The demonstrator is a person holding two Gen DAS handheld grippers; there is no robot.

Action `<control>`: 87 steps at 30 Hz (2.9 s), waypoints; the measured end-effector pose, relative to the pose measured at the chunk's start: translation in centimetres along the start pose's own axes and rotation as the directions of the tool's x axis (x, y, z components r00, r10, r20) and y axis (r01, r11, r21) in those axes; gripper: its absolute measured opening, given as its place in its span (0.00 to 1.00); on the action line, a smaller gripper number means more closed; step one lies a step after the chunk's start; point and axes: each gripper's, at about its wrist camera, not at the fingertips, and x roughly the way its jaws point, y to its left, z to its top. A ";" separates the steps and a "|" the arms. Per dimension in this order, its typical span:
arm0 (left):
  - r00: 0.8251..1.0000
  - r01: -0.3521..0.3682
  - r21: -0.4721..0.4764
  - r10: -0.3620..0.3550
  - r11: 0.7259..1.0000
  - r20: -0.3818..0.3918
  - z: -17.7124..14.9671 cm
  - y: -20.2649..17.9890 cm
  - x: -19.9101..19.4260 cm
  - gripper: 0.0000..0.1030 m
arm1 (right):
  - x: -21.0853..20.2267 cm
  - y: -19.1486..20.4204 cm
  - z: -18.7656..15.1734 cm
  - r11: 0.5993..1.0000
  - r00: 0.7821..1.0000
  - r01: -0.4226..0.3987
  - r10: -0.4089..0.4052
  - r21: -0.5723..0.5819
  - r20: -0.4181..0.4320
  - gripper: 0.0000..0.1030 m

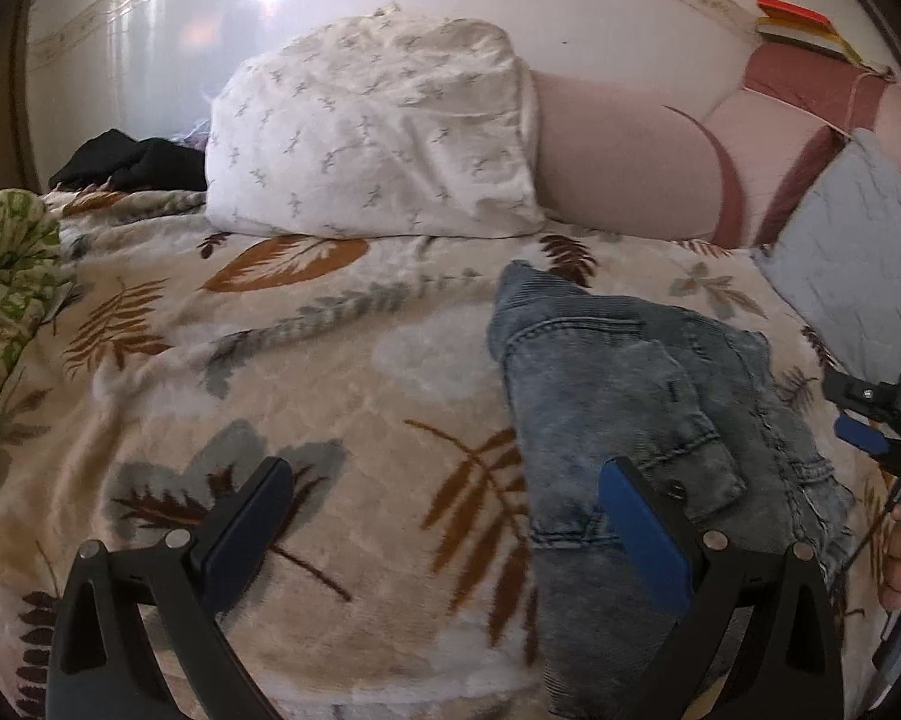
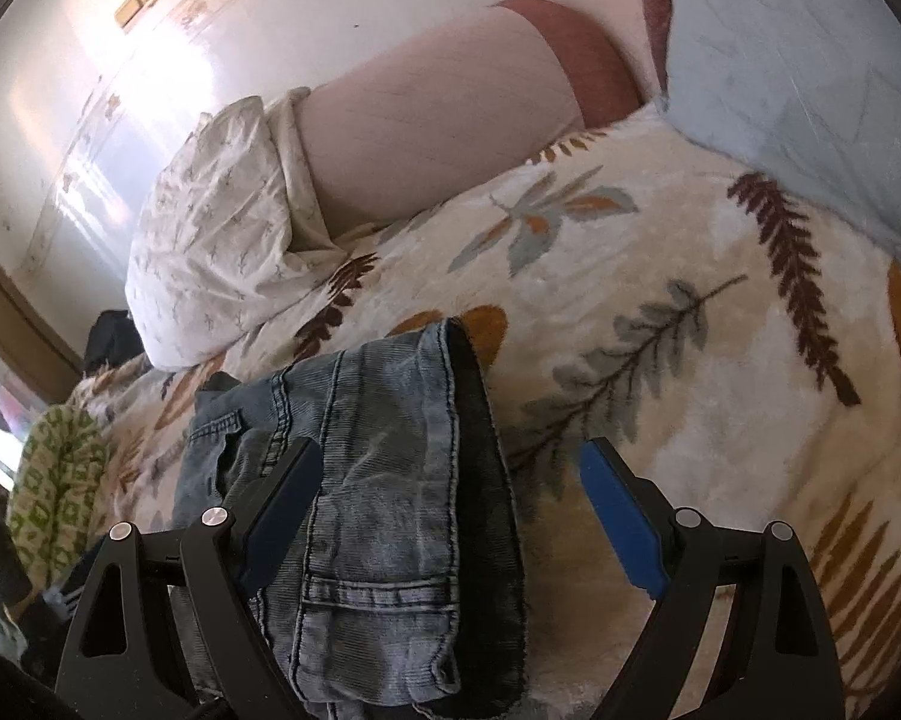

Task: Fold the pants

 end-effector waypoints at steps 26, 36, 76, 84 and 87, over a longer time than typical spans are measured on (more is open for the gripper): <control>0.854 0.425 -0.146 -0.449 0.893 -0.263 -1.0 -1.9 5.4 1.00 | 6.3 -0.9 -1.3 0.956 0.905 -0.254 0.289 0.148 -0.313 0.92; 0.811 0.503 -0.147 -0.524 0.852 -0.262 -0.5 -2.4 5.1 0.70 | 6.4 1.2 -1.9 0.943 0.882 -0.306 0.332 0.131 -0.334 0.46; 0.971 -0.238 0.160 0.231 0.958 0.062 1.9 2.5 -4.1 0.96 | 3.4 12.0 -3.7 0.967 0.954 -0.250 0.238 -0.046 -0.184 0.74; 0.962 -0.222 0.108 0.199 0.969 0.189 0.6 1.2 -11.9 1.00 | -6.6 13.5 -6.2 0.962 0.978 -0.182 0.198 -0.206 0.058 0.78; 0.957 -0.214 0.075 0.193 0.974 0.215 -0.6 1.4 -14.3 1.00 | -9.8 14.3 -8.2 0.947 0.971 -0.156 0.199 -0.283 0.131 0.79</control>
